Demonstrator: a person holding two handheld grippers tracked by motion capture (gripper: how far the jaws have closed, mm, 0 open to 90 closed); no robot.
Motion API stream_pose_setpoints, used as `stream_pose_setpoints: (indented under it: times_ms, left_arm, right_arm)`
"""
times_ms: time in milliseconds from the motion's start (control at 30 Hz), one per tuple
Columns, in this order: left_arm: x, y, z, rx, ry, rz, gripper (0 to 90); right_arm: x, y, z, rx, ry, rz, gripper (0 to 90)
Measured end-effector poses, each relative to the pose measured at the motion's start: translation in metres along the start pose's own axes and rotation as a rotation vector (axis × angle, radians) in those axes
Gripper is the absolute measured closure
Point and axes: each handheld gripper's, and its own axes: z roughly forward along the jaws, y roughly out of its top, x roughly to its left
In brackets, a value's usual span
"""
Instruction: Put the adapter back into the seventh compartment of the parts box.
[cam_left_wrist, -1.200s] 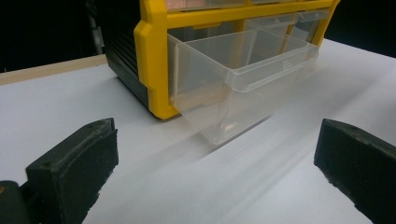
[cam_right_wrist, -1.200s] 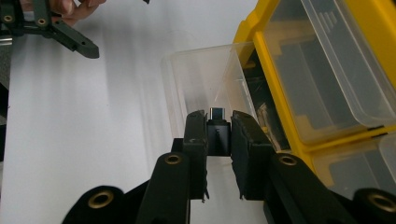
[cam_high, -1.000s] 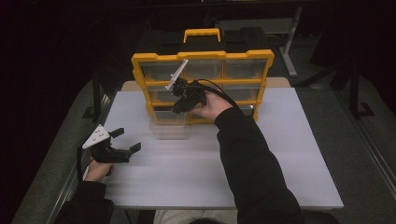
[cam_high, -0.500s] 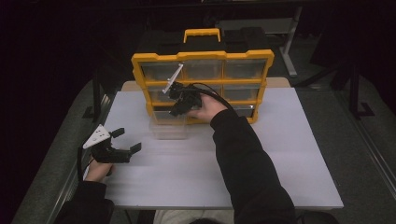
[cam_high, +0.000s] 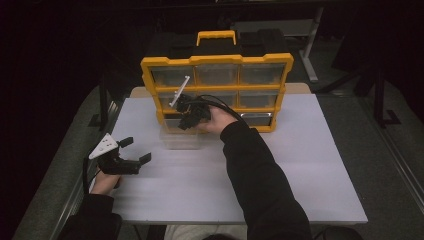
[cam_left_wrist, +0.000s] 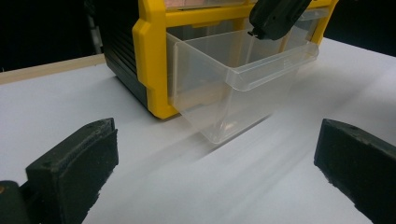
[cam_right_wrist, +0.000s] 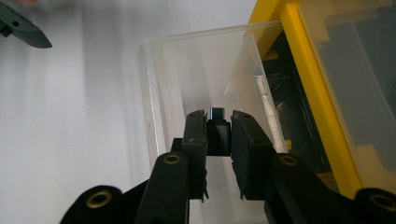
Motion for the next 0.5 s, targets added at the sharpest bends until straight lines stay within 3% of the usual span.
stream_pose_setpoints:
  times_ms: [300,500]
  left_arm:
    - [-0.001,0.000,0.000,0.006,-0.001,-0.001,0.0]
    - [-0.001,-0.001,0.001,0.008,0.001,0.001,0.0]
  right_arm:
    - [0.001,-0.009,-0.011,-0.025,-0.014,0.016,56.4]
    - [0.001,-0.017,-0.023,-0.066,-0.021,0.050,32.7]
